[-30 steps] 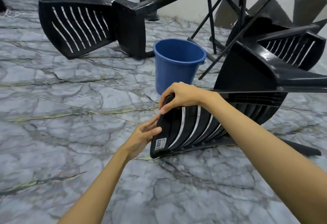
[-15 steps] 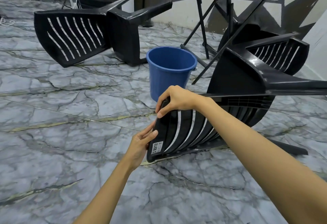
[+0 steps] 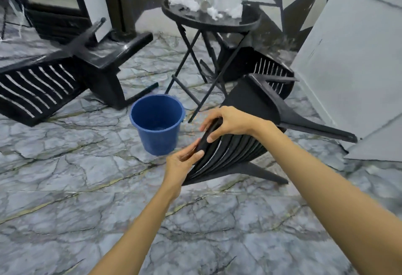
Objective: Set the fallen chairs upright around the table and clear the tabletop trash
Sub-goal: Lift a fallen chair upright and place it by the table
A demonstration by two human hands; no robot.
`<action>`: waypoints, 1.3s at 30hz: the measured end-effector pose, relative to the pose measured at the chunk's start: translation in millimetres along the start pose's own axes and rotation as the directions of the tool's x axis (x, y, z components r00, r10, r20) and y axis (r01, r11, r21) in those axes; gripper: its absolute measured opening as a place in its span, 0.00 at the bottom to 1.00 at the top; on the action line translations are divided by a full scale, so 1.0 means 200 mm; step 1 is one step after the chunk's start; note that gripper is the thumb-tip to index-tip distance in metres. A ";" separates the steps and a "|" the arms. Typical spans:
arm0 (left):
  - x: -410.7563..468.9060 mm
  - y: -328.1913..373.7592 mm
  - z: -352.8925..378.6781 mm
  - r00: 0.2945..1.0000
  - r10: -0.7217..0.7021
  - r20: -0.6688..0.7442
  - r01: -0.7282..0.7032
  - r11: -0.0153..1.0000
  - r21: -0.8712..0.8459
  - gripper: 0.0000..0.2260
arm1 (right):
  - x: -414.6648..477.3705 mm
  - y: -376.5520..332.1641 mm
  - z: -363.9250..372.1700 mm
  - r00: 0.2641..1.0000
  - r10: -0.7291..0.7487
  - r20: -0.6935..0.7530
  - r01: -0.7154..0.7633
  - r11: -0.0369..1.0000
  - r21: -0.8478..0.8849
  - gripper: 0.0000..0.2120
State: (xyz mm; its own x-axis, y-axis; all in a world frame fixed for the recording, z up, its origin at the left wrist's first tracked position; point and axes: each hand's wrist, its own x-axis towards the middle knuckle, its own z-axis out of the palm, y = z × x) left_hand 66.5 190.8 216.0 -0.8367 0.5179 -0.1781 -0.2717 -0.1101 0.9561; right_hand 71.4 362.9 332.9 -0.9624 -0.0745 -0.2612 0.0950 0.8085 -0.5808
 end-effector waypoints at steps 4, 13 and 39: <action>0.03 0.29 0.38 0.999 -0.025 0.022 0.024 0.999 0.048 0.18 | -0.21 0.11 -0.35 0.994 0.054 -0.092 -0.052 0.998 0.031 0.13; 0.15 0.69 1.10 0.996 -0.077 -0.039 0.083 0.979 0.187 0.19 | -0.53 0.46 -0.99 0.994 -0.024 -0.107 0.040 0.988 0.151 0.15; 0.56 1.02 2.36 0.940 -0.090 0.328 -0.092 0.862 0.499 0.19 | -1.16 1.72 -2.26 0.991 0.076 -0.110 -0.014 0.877 0.480 0.15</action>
State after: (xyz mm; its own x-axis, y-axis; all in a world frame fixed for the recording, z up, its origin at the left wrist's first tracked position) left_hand 141.5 626.4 500.3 -0.6062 0.7753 -0.1771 0.0799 0.2810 0.9564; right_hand 212.1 923.1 541.9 -0.9745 0.0514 -0.2184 0.2190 0.4303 -0.8757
